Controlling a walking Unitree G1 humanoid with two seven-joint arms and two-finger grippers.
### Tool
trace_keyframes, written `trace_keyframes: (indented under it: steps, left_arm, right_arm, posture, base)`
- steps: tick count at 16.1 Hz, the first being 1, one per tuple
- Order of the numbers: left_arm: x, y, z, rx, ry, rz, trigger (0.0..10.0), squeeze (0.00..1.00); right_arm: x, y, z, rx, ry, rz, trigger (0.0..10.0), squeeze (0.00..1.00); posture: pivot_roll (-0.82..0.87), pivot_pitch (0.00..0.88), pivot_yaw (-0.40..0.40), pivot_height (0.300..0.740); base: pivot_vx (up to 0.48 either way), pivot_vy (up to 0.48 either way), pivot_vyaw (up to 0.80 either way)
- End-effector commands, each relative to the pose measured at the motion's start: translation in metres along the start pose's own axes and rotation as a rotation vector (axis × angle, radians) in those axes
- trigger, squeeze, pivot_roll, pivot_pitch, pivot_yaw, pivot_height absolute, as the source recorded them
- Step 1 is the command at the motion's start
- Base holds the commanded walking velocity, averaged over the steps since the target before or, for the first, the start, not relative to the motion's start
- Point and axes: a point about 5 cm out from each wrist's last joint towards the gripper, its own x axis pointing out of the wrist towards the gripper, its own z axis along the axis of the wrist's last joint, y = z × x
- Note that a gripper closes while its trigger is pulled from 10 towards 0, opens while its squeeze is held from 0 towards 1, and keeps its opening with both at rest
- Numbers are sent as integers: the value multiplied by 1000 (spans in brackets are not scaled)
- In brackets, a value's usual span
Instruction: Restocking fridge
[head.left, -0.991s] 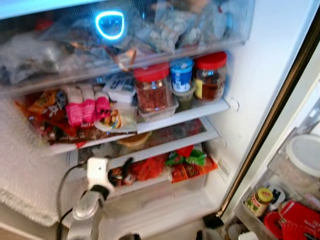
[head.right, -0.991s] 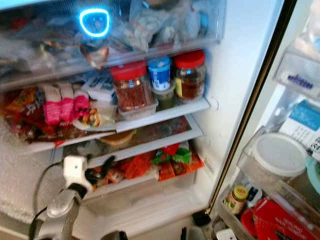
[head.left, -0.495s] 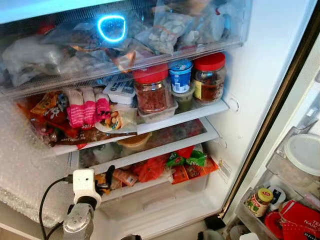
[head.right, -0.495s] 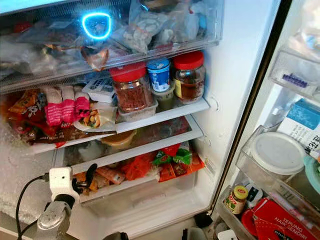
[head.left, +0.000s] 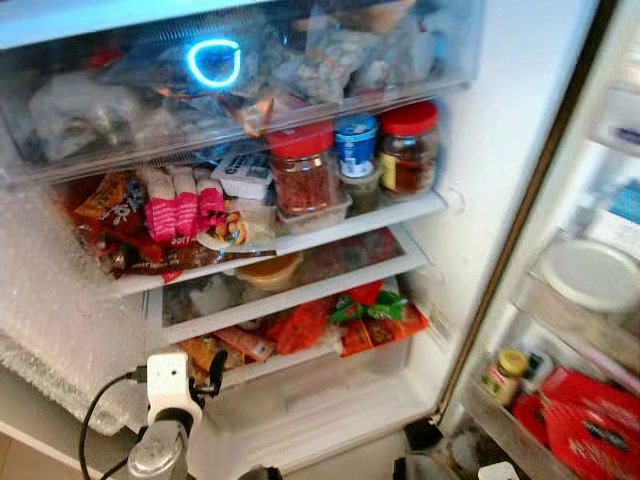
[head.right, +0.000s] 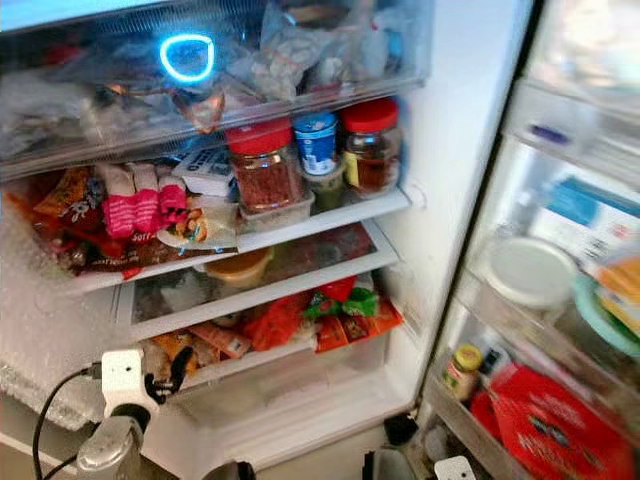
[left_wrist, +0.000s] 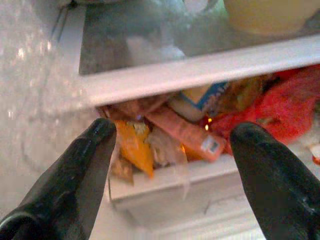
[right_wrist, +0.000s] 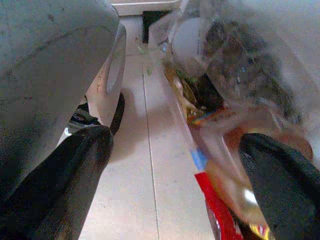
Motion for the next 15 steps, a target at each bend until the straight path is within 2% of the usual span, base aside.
trace_keyframes:
  steps: [1, 5, 8, 10, 14, 15]
  left_arm:
    - [0, 5, -1, -2, 9, 28, 10000, 0]
    - [0, 8, -9, -17, 41, 53, 10000, 0]
    - [-3, 13, -16, -34, 73, 84, 10000, 0]
    - [-8, 19, -27, -29, 129, 100, 10000, 0]
    - [-23, 20, -60, -27, 325, 129, 10000, 0]
    - [-34, 21, -74, -25, 406, 137, 10000, 0]
  right_arm:
    - [1, 9, 3, 5, -10, 26, 10000, 0]
    - [1, 5, 6, 4, -17, 24, 10000, 0]
    - [2, 5, 7, 7, -21, 25, 10000, 0]
    - [2, 5, 9, 10, -23, 25, 10000, 0]
    - [2, 2, 11, 2, -26, 24, 10000, 0]
    - [2, 1, 11, 4, -26, 22, 10000, 0]
  posture:
    - [-159, 0, 113, 638]
    - [-146, 0, 98, 638]
    - [-143, 0, 93, 638]
    - [-142, 0, 89, 638]
    - [-139, 0, 54, 638]
    - [-140, 0, 51, 638]
  base:
    - [-240, 0, 0]
    - [-242, 0, 0]
    - [0, 0, 0]
    - [-120, 0, 0]
    - [0, 0, 0]
    - [0, 0, 0]
